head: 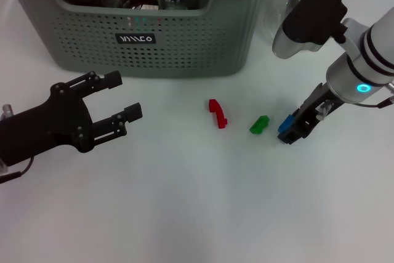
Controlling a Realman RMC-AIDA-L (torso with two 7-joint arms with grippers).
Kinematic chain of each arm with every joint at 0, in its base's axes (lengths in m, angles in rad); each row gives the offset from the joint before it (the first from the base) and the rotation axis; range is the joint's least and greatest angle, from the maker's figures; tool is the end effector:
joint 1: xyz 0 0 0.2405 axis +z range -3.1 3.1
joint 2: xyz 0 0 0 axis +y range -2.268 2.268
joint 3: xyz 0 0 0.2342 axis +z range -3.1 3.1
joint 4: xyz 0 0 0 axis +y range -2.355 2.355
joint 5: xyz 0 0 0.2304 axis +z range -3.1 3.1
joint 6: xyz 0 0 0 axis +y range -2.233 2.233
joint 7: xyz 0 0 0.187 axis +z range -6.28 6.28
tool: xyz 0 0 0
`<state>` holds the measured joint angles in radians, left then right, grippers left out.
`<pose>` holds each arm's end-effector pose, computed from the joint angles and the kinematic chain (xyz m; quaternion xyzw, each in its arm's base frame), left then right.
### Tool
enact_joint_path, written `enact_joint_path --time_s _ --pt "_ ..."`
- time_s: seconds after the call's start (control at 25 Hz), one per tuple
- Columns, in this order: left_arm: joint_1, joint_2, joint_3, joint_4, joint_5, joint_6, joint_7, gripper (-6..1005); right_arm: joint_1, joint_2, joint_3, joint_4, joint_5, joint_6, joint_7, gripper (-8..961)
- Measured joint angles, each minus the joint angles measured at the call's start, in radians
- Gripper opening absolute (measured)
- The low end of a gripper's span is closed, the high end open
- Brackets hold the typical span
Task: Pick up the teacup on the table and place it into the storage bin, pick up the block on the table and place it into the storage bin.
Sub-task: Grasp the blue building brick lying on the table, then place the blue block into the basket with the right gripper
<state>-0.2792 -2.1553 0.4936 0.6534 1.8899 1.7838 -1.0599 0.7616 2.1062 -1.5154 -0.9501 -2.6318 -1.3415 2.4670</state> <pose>-0.2752 0.2726 -0.0084 -0.8912 -0.1754 -0.3608 0.2116 0.2023 0.3784 -0.0961 -0.9225 0.2657 -0.2473 0.1315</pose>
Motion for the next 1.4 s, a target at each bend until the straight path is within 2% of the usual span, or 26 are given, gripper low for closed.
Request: enact_joint_path --time_s 0.2,0.28,0.4,0.48,0.64,0.76,0.84,0.96,1.04,1.12,1.2,1.28,1.4 --pt "0.0 0.0 -0.002 -0.001 0.0 0.0 0.0 732 -0.005 0.0 -0.01 -0.011 0.002 -0.007 0.0 602" --pt "0.001 0.0 -0.004 -0.005 0.0 -0.001 0.0 732 -0.009 -0.001 -0.002 -0.025 0.002 -0.016 0.0 530" --pt "0.001 0.002 -0.007 -0.009 0.0 -0.001 0.0 732 -0.046 -0.004 0.033 -0.13 0.021 -0.055 -0.012 423" --pt "0.0 0.003 -0.01 -0.009 0.0 -0.001 -0.001 732 -0.08 -0.006 0.087 -0.229 0.075 -0.108 -0.045 423" --pt "0.0 0.003 -0.017 -0.009 -0.001 -0.002 -0.002 732 -0.131 -0.009 0.329 -0.415 0.359 -0.31 -0.208 423" --pt "-0.001 0.005 -0.028 -0.009 -0.003 -0.002 -0.002 732 -0.143 -0.01 0.504 -0.486 0.584 -0.39 -0.284 423" --pt "-0.004 0.006 -0.031 -0.01 -0.005 -0.002 -0.002 732 -0.153 -0.01 0.568 -0.509 0.713 -0.359 -0.319 423" --pt "-0.009 0.006 -0.031 -0.01 -0.006 -0.001 -0.005 732 -0.146 -0.008 0.543 -0.486 0.812 -0.191 -0.358 423" --pt "-0.011 0.007 -0.032 -0.011 -0.007 -0.002 -0.006 732 -0.114 -0.01 0.475 -0.441 0.799 -0.048 -0.369 423" --pt "-0.015 0.007 -0.031 -0.018 -0.008 -0.005 -0.006 732 -0.043 -0.01 0.385 -0.361 0.739 0.104 -0.367 424" --pt "-0.021 0.007 -0.031 -0.03 -0.006 -0.014 -0.006 731 0.055 -0.009 0.309 -0.251 0.658 0.228 -0.355 424" --pt "-0.027 0.008 -0.029 -0.04 -0.003 -0.023 -0.006 731 0.187 -0.007 0.251 -0.082 0.575 0.349 -0.339 424" --pt "-0.033 0.01 -0.027 -0.051 -0.001 -0.035 -0.006 731 0.364 -0.006 0.227 0.172 0.512 0.491 -0.329 424"
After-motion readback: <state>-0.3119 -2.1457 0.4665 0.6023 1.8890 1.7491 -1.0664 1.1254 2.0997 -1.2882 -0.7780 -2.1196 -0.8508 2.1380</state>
